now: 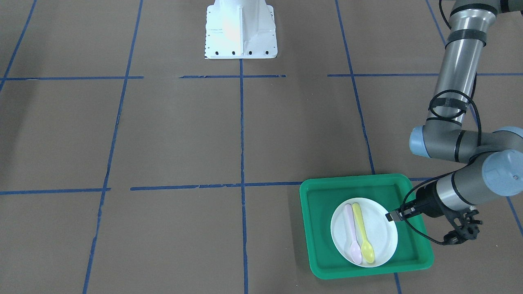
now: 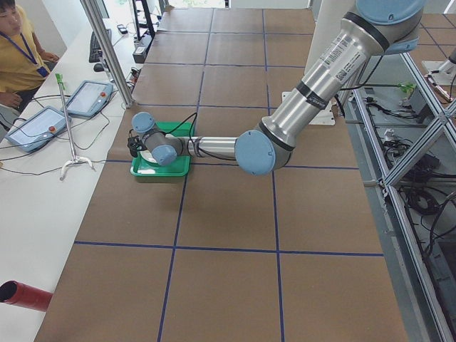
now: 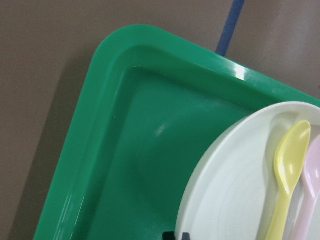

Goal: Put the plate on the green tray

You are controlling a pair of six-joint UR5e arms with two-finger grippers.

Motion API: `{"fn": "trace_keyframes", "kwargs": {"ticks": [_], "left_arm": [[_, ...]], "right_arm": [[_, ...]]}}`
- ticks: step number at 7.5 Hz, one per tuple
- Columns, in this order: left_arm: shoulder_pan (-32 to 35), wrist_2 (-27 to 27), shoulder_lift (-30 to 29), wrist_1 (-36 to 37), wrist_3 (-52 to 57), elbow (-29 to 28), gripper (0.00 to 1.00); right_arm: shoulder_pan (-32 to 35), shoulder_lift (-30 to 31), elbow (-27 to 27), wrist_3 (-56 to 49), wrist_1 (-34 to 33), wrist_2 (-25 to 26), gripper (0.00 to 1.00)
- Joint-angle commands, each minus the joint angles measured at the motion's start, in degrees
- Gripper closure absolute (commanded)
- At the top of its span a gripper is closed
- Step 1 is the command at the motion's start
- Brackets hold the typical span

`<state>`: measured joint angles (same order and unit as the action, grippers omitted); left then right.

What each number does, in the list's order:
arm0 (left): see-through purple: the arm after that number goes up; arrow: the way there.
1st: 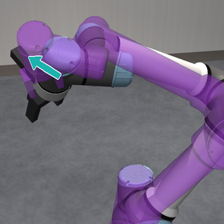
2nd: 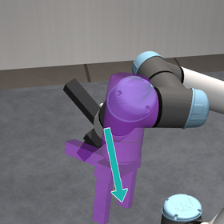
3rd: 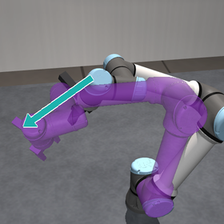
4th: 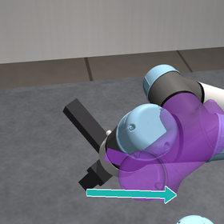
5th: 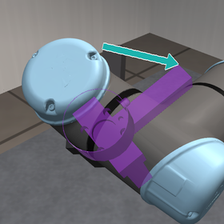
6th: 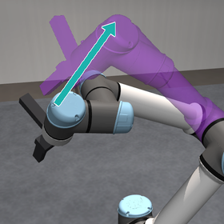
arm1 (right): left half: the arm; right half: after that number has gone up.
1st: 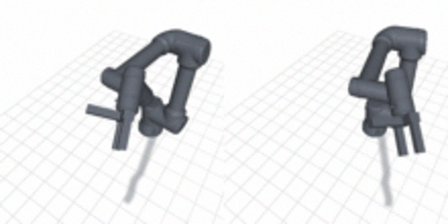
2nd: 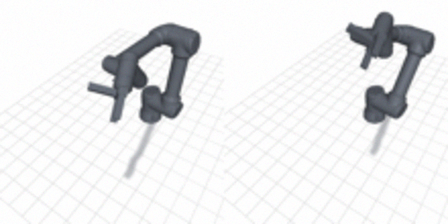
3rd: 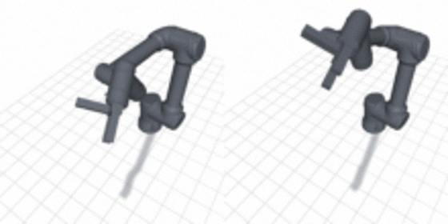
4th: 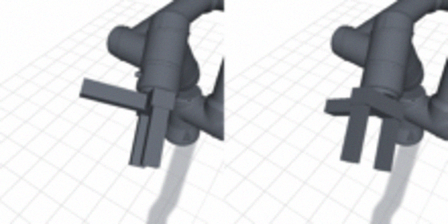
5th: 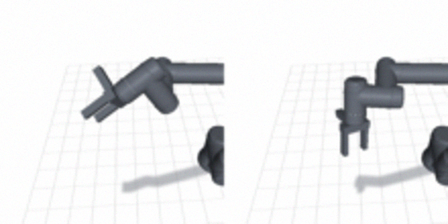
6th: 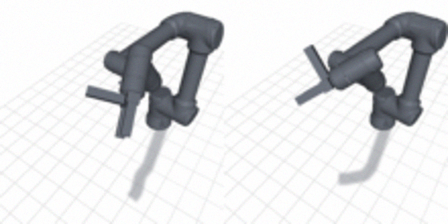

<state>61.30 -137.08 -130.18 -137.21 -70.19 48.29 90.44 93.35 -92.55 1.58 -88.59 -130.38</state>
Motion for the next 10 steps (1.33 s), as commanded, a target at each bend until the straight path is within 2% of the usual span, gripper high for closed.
{"fn": "trace_keyframes", "kwargs": {"ticks": [1,3,5,7,8,10], "left_arm": [[-0.13,0.41,2.62,-0.78,0.14,3.44,0.0],[3.01,-0.12,11.3,1.14,0.67,14.93,0.0],[7.22,-0.12,14.58,7.28,4.93,21.55,0.0],[13.45,0.49,23.52,19.91,25.51,31.12,0.0],[17.75,0.5,26.7,23.88,34.85,33.16,0.0],[22.61,0.5,34.08,25.32,47.81,35.72,0.0]], "right_arm": [[0.0,-0.01,0.0,0.0,0.0,-0.05,0.0],[0.0,-0.01,0.0,0.0,0.0,-0.05,0.0],[0.0,-0.01,0.0,0.0,0.0,-0.05,0.0],[0.0,-0.01,0.0,0.0,0.0,-0.05,0.0],[0.0,-0.01,0.0,0.0,0.0,0.04,0.0],[0.0,-0.01,0.0,0.0,0.0,0.04,0.0]]}}
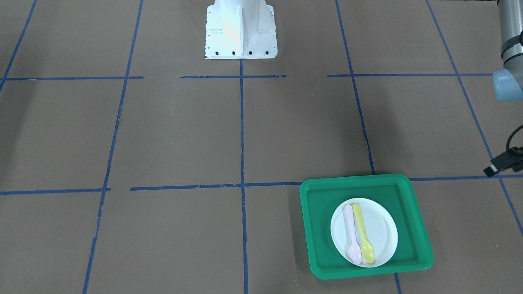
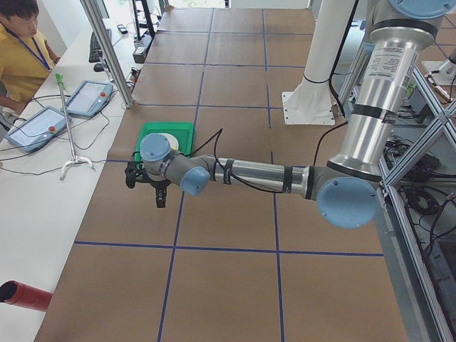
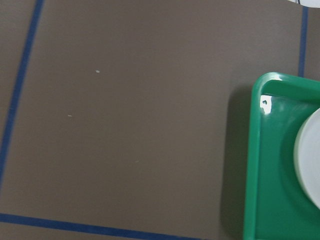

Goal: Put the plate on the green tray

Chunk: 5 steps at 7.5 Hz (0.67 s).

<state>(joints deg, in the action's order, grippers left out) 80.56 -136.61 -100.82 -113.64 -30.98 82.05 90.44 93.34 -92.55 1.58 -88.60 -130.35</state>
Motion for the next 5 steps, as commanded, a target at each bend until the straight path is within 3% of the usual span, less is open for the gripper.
{"fn": "trace_keyframes", "kwargs": {"ticks": [1,3,5], "left_arm": [[4.59,0.03,8.32,4.37,14.22,4.84,0.0],[7.22,0.03,14.13,12.01,22.68,12.31,0.0],[7.51,0.11,15.04,13.45,24.73,13.4,0.0]], "right_arm": [[0.0,0.0,0.0,0.0,0.0,-0.08,0.0],[0.0,0.0,0.0,0.0,0.0,0.01,0.0],[0.0,0.0,0.0,0.0,0.0,0.01,0.0]]}}
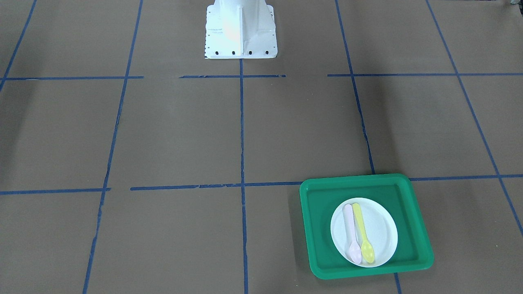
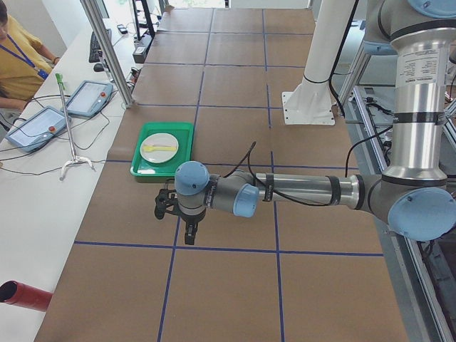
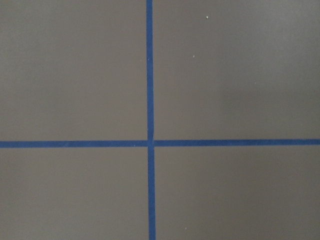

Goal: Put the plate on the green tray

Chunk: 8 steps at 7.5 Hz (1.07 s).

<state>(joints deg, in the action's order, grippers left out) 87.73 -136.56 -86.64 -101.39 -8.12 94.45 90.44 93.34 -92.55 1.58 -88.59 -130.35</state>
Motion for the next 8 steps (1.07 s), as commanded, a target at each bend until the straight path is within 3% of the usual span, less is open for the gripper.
{"fn": "trace_keyframes", "kwargs": {"ticks": [1,4,8], "left_arm": [[0.51,0.15,0.86,1.63,5.45,0.47,0.0],[1.57,0.24,0.68,1.81,6.54,-2.16,0.0],[2.98,0.24,1.12,1.2,6.63,-0.76,0.0]], "right_arm": [[0.0,0.0,0.0,0.0,-0.09,-0.08,0.0],[0.0,0.0,0.0,0.0,0.0,-0.08,0.0],[0.0,0.0,0.0,0.0,0.0,0.0,0.0]]}}
